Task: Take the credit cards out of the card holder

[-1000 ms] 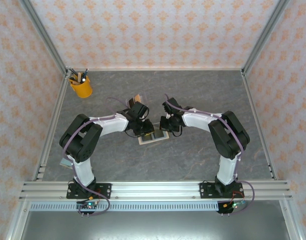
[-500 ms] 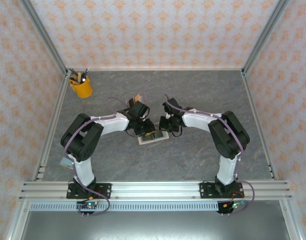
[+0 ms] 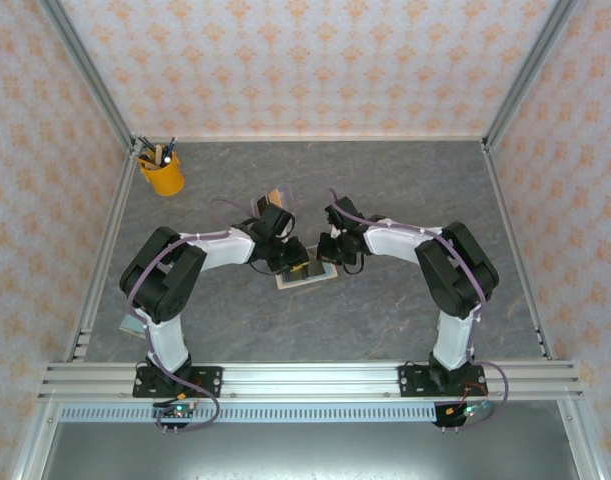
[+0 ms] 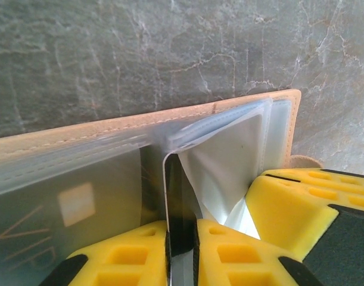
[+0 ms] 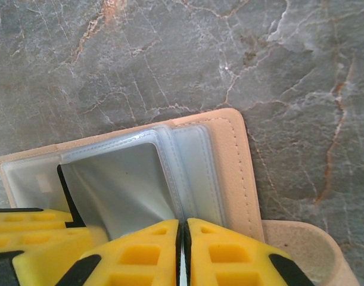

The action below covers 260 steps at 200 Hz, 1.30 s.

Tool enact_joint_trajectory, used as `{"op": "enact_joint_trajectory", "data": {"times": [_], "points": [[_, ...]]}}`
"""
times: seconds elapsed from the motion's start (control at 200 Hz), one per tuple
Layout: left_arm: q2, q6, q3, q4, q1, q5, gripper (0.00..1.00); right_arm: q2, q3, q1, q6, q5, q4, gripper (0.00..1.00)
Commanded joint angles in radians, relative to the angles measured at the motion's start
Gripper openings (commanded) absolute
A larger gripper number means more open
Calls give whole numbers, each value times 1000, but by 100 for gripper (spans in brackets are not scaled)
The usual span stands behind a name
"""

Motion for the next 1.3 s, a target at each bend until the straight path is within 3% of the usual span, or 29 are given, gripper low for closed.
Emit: {"op": "enact_joint_trajectory", "data": {"times": [0.0, 0.33, 0.741, 0.956, 1.126, 1.296], "points": [[7, -7, -23, 84, -5, 19, 14, 65, -48, 9, 9, 11, -85, 13], [-47, 56, -63, -21, 24, -32, 2, 64, -31, 9, 1, 101, -139, 13], [-127, 115, -96, -129, 58, -60, 0, 74, -6, 9, 8, 148, -173, 13], [-238, 151, -99, -245, 66, -112, 0, 44, 35, 9, -2, 88, -157, 13], [-346, 196, -65, -416, 67, -244, 0, -7, 75, 9, -17, 24, -129, 18], [-432, 239, 14, -602, 68, -411, 0, -103, 92, 9, -31, -27, -79, 30]]}}
